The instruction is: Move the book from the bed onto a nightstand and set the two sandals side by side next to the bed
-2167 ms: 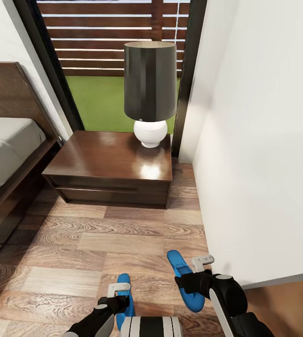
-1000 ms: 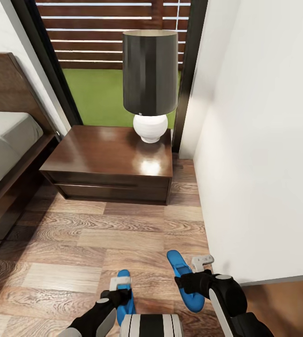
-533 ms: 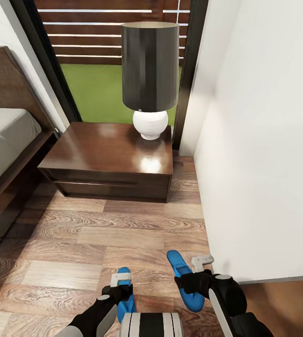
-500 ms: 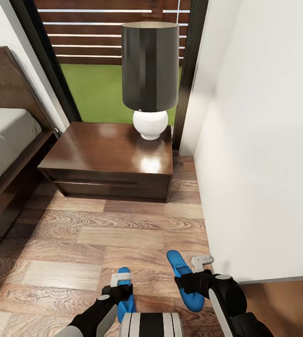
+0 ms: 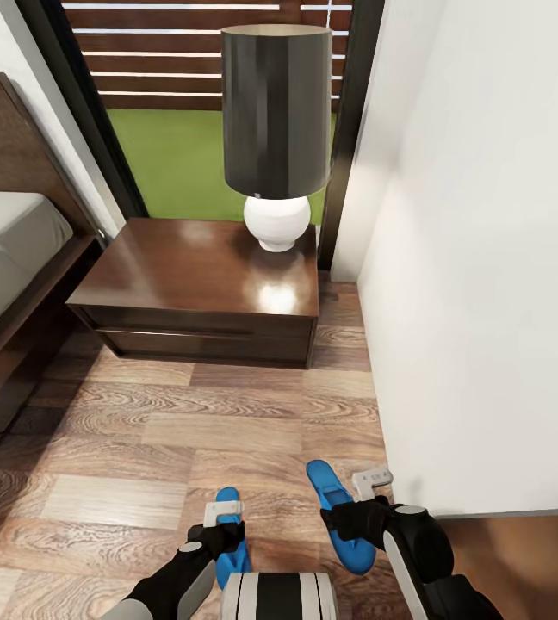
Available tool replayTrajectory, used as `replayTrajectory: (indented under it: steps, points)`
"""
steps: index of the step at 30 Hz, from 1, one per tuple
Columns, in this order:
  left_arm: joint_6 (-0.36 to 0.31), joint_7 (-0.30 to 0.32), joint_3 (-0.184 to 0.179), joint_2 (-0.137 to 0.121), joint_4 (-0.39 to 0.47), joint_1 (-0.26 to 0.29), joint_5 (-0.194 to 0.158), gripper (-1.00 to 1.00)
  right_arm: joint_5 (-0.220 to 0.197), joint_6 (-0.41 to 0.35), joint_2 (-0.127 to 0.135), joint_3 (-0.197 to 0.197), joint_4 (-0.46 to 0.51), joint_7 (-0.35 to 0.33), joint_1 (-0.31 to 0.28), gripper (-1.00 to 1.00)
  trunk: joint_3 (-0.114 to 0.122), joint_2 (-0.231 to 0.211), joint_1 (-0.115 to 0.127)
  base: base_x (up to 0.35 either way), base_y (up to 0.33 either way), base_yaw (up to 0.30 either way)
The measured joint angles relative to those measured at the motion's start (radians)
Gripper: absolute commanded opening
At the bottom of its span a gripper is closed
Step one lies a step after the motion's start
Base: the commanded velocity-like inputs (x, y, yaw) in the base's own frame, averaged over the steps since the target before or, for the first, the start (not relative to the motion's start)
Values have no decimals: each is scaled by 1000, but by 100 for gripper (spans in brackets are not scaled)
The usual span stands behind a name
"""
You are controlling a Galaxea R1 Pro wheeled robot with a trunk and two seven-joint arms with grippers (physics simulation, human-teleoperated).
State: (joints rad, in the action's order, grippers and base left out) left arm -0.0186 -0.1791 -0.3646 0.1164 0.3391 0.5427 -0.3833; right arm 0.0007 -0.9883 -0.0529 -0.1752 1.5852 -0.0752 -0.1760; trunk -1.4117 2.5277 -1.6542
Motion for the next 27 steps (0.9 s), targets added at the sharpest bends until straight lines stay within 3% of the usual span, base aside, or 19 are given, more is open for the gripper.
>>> replayTrajectory:
  steps: [8,15,27]
  points:
    - [1,0,-1,-1,0,0,1,100,0,0,2,-2,0,0,0,-100,0,0,0,0,0,0]
    - [2,0,-1,-1,0,0,1,100,0,0,2,-2,0,0,0,-100,-27,2,-3,0,0,0]
    - [3,0,-1,0,0,0,1,100,-1,0,0,-18,0,1,0,-100,-27,2,-3,0,0,0]
